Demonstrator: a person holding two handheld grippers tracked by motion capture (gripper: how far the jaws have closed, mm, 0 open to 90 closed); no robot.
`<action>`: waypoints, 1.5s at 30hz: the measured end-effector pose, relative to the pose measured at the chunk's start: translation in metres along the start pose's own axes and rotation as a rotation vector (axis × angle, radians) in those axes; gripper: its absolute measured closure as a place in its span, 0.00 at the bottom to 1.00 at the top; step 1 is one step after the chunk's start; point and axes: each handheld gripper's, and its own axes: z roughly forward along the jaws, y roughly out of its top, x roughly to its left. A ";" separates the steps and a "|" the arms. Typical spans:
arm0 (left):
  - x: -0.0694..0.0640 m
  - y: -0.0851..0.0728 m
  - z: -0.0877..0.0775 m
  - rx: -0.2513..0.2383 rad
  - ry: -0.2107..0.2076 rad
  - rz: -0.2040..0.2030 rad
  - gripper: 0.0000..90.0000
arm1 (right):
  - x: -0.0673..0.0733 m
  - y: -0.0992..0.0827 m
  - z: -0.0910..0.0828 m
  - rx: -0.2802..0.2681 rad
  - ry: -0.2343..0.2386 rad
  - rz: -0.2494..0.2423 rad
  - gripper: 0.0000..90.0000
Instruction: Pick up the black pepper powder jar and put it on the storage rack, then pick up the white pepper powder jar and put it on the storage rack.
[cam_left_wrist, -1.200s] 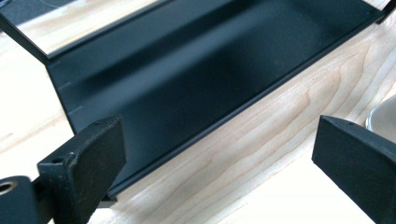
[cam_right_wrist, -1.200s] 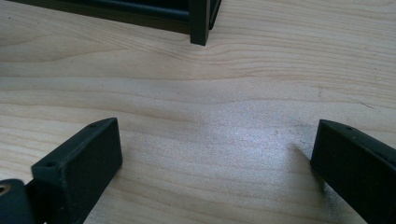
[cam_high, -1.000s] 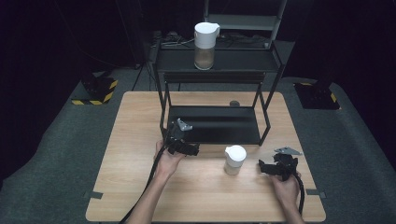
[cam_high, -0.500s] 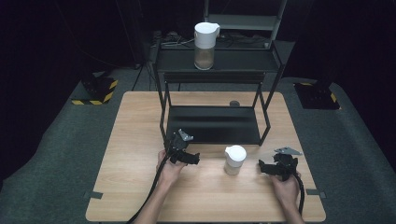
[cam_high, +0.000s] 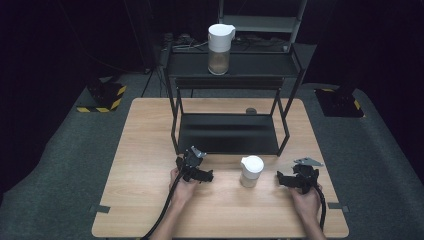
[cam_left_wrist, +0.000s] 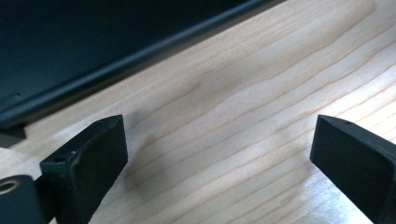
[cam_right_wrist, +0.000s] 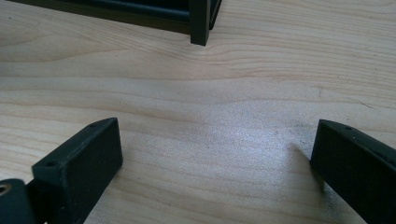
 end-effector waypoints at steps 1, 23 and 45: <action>0.001 -0.003 0.000 -0.013 -0.004 -0.009 0.04 | 0.000 0.000 0.000 0.000 0.000 -0.001 0.02; -0.002 -0.031 0.002 -0.121 0.010 -0.031 0.03 | 0.000 0.000 0.000 0.000 0.000 -0.002 0.01; -0.003 -0.032 0.002 -0.121 0.013 -0.032 0.03 | 0.000 0.000 -0.018 0.003 0.197 -0.130 0.04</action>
